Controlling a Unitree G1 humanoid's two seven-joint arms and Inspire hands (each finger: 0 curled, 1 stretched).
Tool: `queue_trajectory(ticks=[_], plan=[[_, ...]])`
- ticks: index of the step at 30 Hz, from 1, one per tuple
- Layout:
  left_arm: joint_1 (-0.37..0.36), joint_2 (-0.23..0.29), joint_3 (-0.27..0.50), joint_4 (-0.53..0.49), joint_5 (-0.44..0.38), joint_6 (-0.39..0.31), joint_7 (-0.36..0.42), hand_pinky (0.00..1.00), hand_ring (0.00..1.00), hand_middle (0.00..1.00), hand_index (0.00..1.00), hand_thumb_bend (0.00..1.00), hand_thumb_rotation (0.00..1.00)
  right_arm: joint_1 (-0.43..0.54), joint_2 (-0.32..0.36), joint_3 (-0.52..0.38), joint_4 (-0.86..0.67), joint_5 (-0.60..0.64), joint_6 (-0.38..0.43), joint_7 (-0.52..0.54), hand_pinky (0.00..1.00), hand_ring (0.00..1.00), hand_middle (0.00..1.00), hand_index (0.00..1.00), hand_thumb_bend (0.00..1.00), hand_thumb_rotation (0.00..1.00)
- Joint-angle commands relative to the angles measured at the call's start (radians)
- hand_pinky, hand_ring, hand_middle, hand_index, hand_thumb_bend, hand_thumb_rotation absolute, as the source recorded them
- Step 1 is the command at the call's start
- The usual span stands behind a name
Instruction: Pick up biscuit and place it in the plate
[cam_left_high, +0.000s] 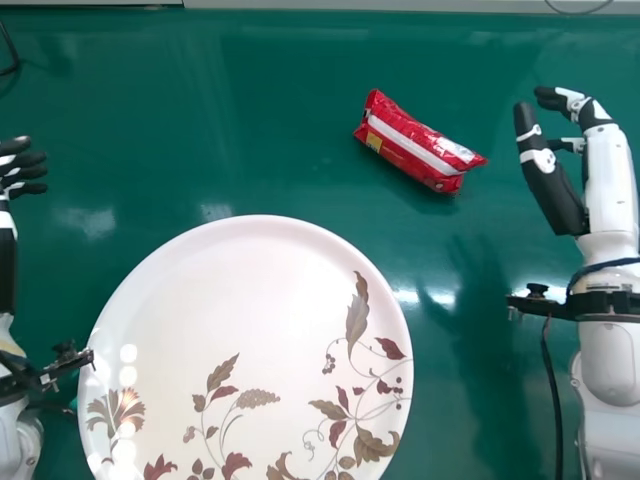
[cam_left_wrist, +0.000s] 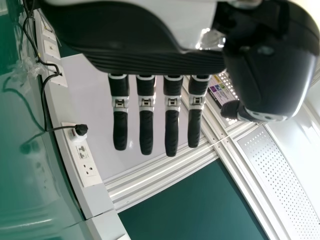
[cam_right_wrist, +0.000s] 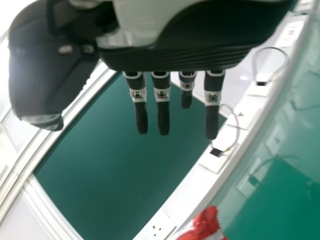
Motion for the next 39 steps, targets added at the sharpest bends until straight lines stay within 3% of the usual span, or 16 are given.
queue_trajectory(ticks=[1,11,19,23,29,32,39], plan=[[0.019,0.003,0.012,0.009,-0.006,-0.005,-0.004,0.56,0.64,0.67,0.72,0.25,0.48,-0.009,-0.021,0.010,-0.008,-0.016,-0.009,0.012,0.65,0.78,0.83,0.83,0.86,0.62],[0.039,0.004,0.020,-0.015,-0.017,0.005,-0.017,0.64,0.67,0.68,0.73,0.24,0.52,-0.048,-0.049,0.049,-0.033,-0.039,0.030,0.085,0.81,0.92,0.94,0.88,0.99,0.56],[0.035,0.011,0.022,-0.020,-0.047,0.012,-0.044,0.73,0.70,0.70,0.74,0.25,0.51,-0.136,-0.120,0.096,0.017,-0.100,0.042,0.163,0.75,0.92,0.98,0.91,1.00,0.57],[0.036,0.011,0.020,-0.035,-0.051,0.028,-0.054,0.72,0.71,0.70,0.74,0.23,0.49,-0.182,-0.157,0.126,0.048,-0.140,0.045,0.199,0.71,0.88,0.96,0.89,1.00,0.56],[0.038,0.011,0.025,-0.034,-0.050,0.033,-0.057,0.75,0.72,0.70,0.74,0.24,0.50,-0.236,-0.192,0.152,0.082,-0.144,0.070,0.277,0.73,0.91,0.97,0.90,1.00,0.53],[0.035,0.011,0.027,-0.028,-0.042,0.023,-0.052,0.69,0.69,0.68,0.73,0.24,0.49,-0.260,-0.213,0.162,0.110,-0.134,0.060,0.303,0.72,0.88,0.96,0.89,1.00,0.53],[0.038,0.010,0.027,-0.032,-0.040,0.032,-0.055,0.66,0.69,0.68,0.73,0.26,0.53,-0.296,-0.243,0.186,0.160,-0.139,0.060,0.349,0.72,0.88,0.95,0.88,1.00,0.52]])
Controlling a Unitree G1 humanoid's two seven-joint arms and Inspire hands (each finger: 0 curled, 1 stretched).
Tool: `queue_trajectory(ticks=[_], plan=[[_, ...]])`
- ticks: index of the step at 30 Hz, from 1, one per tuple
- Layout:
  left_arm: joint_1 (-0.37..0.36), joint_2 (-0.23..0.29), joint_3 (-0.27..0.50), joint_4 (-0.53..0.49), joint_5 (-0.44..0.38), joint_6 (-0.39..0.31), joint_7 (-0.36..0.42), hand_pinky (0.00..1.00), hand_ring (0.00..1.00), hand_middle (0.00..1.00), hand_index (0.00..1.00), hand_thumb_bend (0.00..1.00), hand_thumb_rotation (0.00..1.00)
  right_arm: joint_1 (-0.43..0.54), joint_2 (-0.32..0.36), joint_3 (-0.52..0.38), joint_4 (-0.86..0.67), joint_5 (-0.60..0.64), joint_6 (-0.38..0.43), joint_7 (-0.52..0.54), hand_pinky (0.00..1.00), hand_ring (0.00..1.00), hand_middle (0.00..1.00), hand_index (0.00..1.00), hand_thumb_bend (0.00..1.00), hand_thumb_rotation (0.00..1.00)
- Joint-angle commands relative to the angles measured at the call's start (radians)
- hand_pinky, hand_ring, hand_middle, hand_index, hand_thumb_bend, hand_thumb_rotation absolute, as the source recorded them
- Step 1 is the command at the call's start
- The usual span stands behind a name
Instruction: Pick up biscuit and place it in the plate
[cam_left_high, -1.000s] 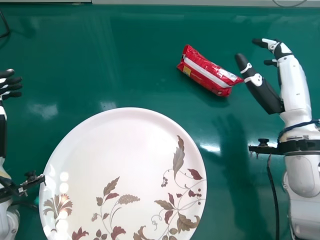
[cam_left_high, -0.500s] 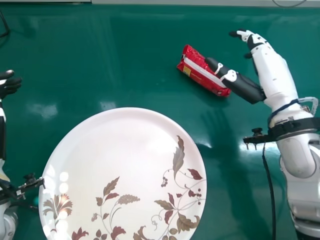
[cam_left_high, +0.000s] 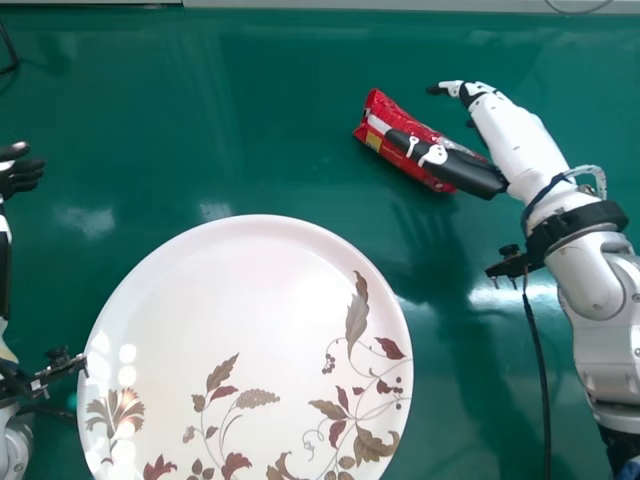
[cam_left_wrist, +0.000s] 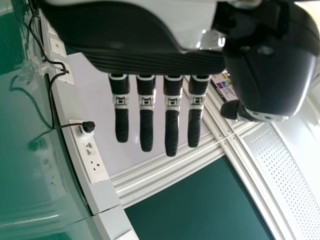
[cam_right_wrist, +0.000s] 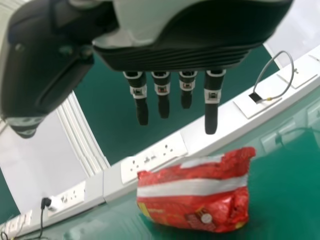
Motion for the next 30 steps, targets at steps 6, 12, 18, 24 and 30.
queue_trajectory(ticks=[6,12,18,24,30], plan=[[0.018,0.007,0.012,-0.008,-0.014,0.006,-0.009,0.73,0.71,0.70,0.74,0.26,0.52,-0.031,-0.054,0.040,0.064,-0.029,-0.012,0.025,0.71,0.88,0.95,0.89,1.00,0.58],[0.020,0.007,0.018,-0.003,-0.005,0.002,-0.005,0.76,0.71,0.69,0.75,0.25,0.51,-0.054,-0.072,0.062,0.104,-0.046,0.010,0.057,0.75,0.90,0.97,0.91,1.00,0.58],[0.021,0.009,0.022,0.002,-0.001,-0.007,-0.005,0.73,0.69,0.68,0.74,0.24,0.51,-0.071,-0.098,0.083,0.143,-0.085,0.014,0.068,0.75,0.91,0.96,0.91,1.00,0.58],[0.024,0.006,0.024,-0.002,0.000,0.002,-0.005,0.70,0.68,0.68,0.75,0.25,0.51,-0.096,-0.122,0.106,0.172,-0.117,0.031,0.105,0.78,0.92,0.97,0.93,1.00,0.58],[0.020,0.006,0.026,-0.002,-0.003,0.002,-0.005,0.75,0.70,0.69,0.75,0.26,0.51,-0.141,-0.140,0.140,0.207,-0.138,0.038,0.162,0.80,0.92,0.97,0.93,1.00,0.55]])
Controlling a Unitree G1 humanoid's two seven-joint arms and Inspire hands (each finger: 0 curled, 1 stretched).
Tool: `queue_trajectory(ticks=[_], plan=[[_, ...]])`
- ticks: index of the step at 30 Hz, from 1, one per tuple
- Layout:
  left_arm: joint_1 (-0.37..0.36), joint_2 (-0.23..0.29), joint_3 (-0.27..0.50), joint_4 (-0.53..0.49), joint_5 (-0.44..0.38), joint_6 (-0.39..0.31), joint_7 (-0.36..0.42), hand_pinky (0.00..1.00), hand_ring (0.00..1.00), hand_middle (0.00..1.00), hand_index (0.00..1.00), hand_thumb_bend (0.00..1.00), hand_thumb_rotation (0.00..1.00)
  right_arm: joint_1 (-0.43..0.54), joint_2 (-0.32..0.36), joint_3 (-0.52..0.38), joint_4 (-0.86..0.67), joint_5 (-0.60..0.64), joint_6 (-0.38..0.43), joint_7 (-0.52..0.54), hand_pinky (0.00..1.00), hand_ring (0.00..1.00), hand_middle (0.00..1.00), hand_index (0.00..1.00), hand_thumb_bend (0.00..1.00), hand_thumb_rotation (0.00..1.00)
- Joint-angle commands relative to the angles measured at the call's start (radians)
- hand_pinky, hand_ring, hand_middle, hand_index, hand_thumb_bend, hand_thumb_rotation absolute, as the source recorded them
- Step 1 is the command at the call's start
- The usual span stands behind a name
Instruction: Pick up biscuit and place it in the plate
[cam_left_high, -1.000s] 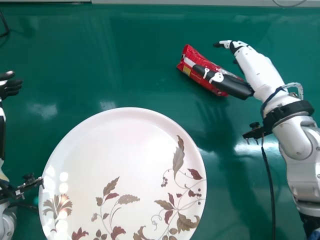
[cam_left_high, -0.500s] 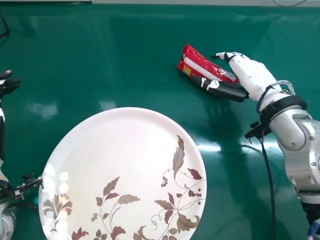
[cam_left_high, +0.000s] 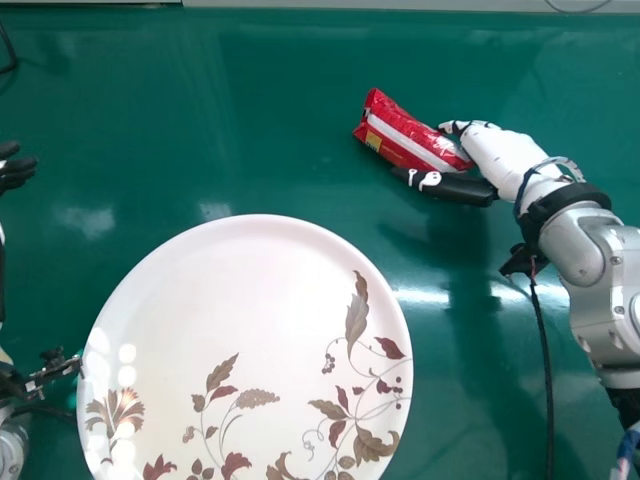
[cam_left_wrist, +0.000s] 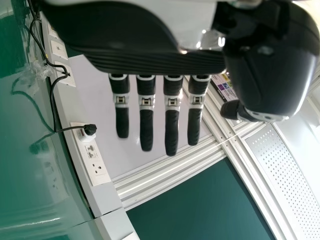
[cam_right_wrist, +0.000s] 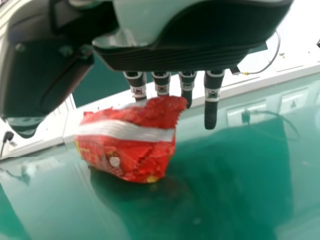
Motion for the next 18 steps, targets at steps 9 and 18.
queue_trajectory(ticks=[9,18], plan=[[0.012,0.009,0.011,0.012,-0.008,-0.032,-0.006,0.70,0.68,0.67,0.74,0.27,0.54,-0.091,-0.034,0.104,0.071,-0.141,0.018,0.049,0.70,0.83,0.88,0.87,0.92,0.36],[0.024,0.001,0.010,-0.009,-0.007,-0.020,-0.007,0.77,0.70,0.68,0.74,0.26,0.55,-0.107,-0.045,0.155,0.156,-0.284,-0.050,-0.147,0.17,0.34,0.46,0.54,0.51,0.00]])
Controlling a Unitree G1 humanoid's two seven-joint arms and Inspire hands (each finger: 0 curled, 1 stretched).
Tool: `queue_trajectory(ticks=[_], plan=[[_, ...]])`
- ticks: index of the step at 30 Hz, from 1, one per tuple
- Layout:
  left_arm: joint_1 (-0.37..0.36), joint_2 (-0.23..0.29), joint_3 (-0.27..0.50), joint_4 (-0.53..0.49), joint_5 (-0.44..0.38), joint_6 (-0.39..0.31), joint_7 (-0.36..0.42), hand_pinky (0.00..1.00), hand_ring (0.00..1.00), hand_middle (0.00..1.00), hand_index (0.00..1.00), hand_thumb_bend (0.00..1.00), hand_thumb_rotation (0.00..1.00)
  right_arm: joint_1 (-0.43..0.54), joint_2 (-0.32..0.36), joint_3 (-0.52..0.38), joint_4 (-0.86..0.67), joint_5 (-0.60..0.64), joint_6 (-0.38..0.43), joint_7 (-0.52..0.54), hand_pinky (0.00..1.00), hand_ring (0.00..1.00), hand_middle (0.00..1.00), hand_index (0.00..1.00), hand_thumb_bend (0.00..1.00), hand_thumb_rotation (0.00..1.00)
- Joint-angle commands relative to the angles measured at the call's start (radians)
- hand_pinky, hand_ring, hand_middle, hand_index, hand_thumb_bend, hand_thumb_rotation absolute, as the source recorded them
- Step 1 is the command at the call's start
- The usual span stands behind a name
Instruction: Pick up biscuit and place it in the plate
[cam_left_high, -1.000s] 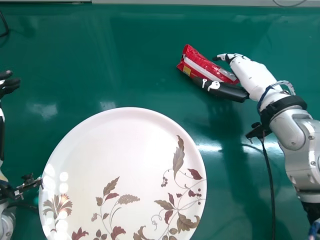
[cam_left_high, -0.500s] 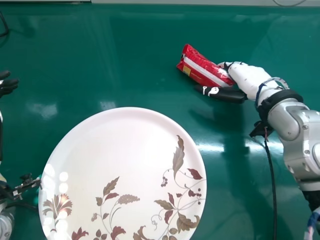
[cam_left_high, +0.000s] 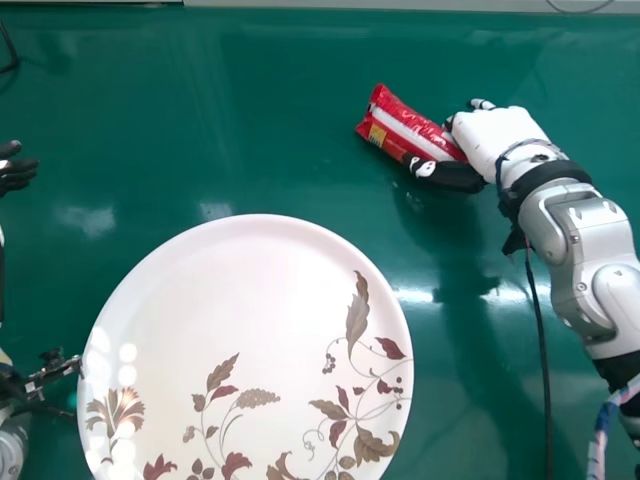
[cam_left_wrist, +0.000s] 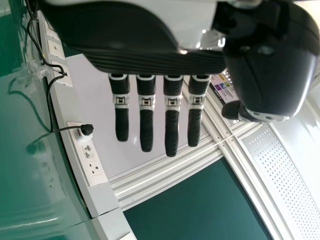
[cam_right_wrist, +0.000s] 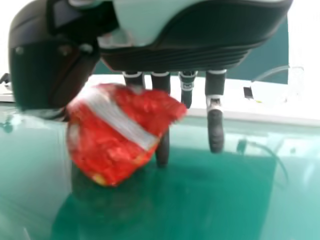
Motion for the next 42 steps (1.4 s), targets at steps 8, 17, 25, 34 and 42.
queue_trajectory(ticks=[8,17,25,34,42], plan=[[0.025,-0.001,0.004,-0.026,0.002,0.016,-0.006,0.78,0.70,0.67,0.75,0.24,0.54,0.027,-0.036,-0.002,0.062,-0.045,-0.102,-0.210,0.09,0.38,0.45,0.50,0.51,0.00],[0.027,-0.002,0.006,-0.034,0.019,0.021,0.000,0.74,0.70,0.66,0.73,0.24,0.56,0.038,-0.037,-0.027,0.060,-0.016,-0.141,-0.286,0.07,0.40,0.46,0.50,0.51,0.00],[0.035,-0.004,0.006,-0.043,0.009,0.029,-0.004,0.74,0.70,0.67,0.74,0.25,0.55,0.052,-0.045,-0.047,0.006,-0.021,-0.147,-0.314,0.06,0.41,0.46,0.50,0.51,0.00],[0.032,0.001,0.006,-0.046,0.019,0.040,-0.003,0.74,0.69,0.66,0.73,0.25,0.57,0.093,-0.031,-0.097,-0.139,-0.006,-0.086,-0.210,0.08,0.40,0.46,0.50,0.51,0.00],[0.032,0.003,0.008,-0.045,0.023,0.044,-0.002,0.73,0.70,0.66,0.73,0.24,0.56,0.154,-0.027,-0.150,-0.286,-0.004,-0.083,-0.193,0.09,0.41,0.48,0.49,0.51,0.00]])
